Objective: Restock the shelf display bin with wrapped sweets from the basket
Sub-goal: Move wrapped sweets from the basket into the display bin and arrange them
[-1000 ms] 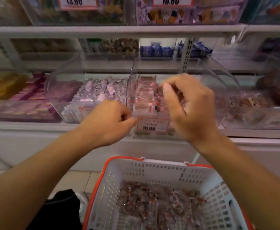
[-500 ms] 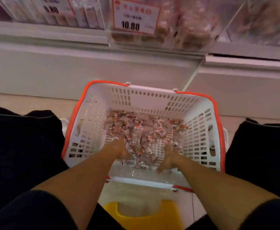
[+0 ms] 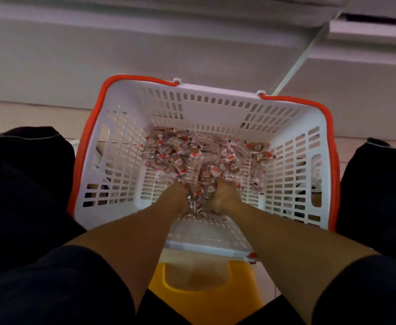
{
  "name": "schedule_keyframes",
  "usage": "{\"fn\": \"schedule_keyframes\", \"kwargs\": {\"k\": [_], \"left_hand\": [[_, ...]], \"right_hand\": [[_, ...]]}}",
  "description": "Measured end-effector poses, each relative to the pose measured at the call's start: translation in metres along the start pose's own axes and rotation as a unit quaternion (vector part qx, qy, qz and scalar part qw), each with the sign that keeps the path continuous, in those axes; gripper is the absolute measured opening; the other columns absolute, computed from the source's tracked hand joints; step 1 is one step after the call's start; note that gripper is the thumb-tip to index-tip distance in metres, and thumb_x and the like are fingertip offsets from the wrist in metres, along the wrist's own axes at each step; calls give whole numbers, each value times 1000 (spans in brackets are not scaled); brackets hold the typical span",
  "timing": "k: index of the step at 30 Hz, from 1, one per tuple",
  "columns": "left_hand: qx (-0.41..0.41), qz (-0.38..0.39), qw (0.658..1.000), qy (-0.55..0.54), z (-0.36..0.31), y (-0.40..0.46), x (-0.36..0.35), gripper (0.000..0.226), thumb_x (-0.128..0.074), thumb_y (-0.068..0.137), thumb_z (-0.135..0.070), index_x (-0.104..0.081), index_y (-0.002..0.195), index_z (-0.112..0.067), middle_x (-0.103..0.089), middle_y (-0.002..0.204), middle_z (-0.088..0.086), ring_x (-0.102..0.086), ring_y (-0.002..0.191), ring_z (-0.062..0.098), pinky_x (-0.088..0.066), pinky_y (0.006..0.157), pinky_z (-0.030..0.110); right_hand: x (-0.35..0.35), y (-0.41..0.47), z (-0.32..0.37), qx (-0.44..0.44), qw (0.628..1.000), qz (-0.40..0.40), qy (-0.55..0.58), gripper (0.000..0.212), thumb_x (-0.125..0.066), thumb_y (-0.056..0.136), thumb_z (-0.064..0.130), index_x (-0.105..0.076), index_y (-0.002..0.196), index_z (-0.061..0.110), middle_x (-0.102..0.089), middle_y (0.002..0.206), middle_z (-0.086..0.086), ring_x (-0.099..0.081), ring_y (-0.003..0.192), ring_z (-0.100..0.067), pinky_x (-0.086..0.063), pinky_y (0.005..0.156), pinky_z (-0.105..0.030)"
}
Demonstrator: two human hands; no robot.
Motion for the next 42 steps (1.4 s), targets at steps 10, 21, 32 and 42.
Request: {"fn": "schedule_keyframes", "kwargs": {"k": [10,21,32,42], "left_hand": [[7,20,996,-83,6,-11,3,35,-57,95,-26,-63,123,-6,-61,127,12,-58,117,27,-48,96,33],[51,61,938,-336,11,-18,10,35,-76,83,-6,-60,112,4,-65,89,15,-62,74,22,-59,79,38],[63,68,935,-341,22,-22,15,26,-62,95,-11,-59,119,0,-60,94,10,-60,74,17,-58,73,34],[6,105,891,-441,9,-44,34,11,-63,93,-4,-62,103,-5,-69,99,9,-68,85,17,-61,69,32]], "right_hand": [[-7,-4,-8,-14,990,69,-123,53,-86,74,32,-65,114,3,-66,116,-13,-62,104,-27,-50,79,-28],[7,-8,-23,-45,988,120,-89,33,-87,72,35,-67,74,9,-62,57,2,-56,46,-7,-40,41,-18],[-3,-18,-21,-70,975,207,39,25,-82,80,16,-59,81,7,-60,81,-13,-54,72,-23,-47,69,-32],[46,-49,2,-22,965,260,26,21,-72,90,21,-57,77,14,-54,71,-2,-46,61,-13,-41,65,-27]]}}
Point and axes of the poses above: each hand's wrist, its own y-axis towards the middle knuckle, its own x-axis out of the back of the hand, z = x × y, the point moved 6 cm from there along y, towards the middle knuckle
